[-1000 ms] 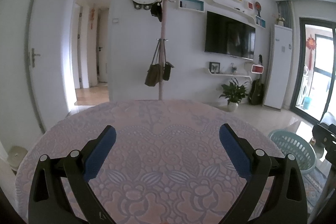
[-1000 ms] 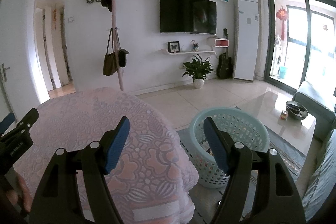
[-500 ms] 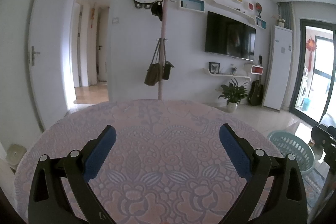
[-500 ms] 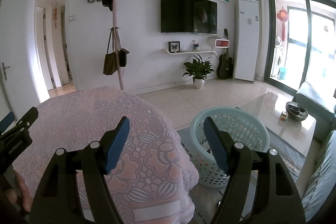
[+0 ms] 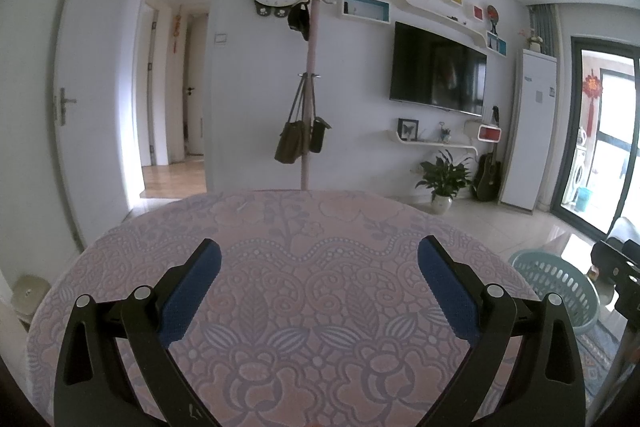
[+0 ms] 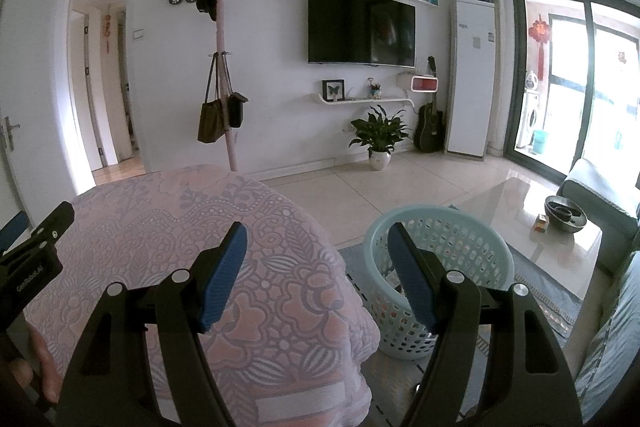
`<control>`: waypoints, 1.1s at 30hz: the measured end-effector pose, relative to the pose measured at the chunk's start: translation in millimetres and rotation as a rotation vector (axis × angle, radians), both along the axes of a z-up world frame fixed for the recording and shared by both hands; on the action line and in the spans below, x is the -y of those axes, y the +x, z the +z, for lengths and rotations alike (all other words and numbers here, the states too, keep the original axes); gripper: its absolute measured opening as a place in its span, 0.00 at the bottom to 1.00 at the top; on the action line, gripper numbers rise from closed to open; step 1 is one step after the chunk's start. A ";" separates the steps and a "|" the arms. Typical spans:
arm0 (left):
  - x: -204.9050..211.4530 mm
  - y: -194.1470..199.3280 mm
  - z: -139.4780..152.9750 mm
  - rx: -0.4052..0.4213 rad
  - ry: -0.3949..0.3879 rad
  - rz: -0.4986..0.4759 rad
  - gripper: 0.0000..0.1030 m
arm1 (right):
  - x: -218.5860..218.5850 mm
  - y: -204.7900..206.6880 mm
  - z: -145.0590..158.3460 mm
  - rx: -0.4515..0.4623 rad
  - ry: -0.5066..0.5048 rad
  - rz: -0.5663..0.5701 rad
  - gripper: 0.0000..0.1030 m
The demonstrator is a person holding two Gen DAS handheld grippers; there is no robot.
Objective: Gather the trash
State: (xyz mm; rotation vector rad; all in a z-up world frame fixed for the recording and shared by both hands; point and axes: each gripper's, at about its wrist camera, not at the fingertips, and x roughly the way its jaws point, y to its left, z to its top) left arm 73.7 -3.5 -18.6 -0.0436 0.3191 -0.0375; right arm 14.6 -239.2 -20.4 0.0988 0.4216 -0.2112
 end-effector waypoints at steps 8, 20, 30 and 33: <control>1.1 -1.2 0.8 0.003 -0.001 -0.003 0.93 | -0.8 0.6 0.1 0.000 -0.001 0.000 0.67; 8.2 -4.2 11.0 0.022 -0.011 -0.011 0.93 | -0.8 0.6 5.0 0.016 -0.016 0.001 0.67; 2.7 -15.9 37.1 -0.039 0.054 0.068 0.93 | -0.5 0.7 7.4 0.016 -0.017 0.004 0.67; -2.6 -27.8 42.2 -0.041 0.078 0.089 0.93 | -0.5 -0.8 9.7 0.019 -0.018 0.010 0.67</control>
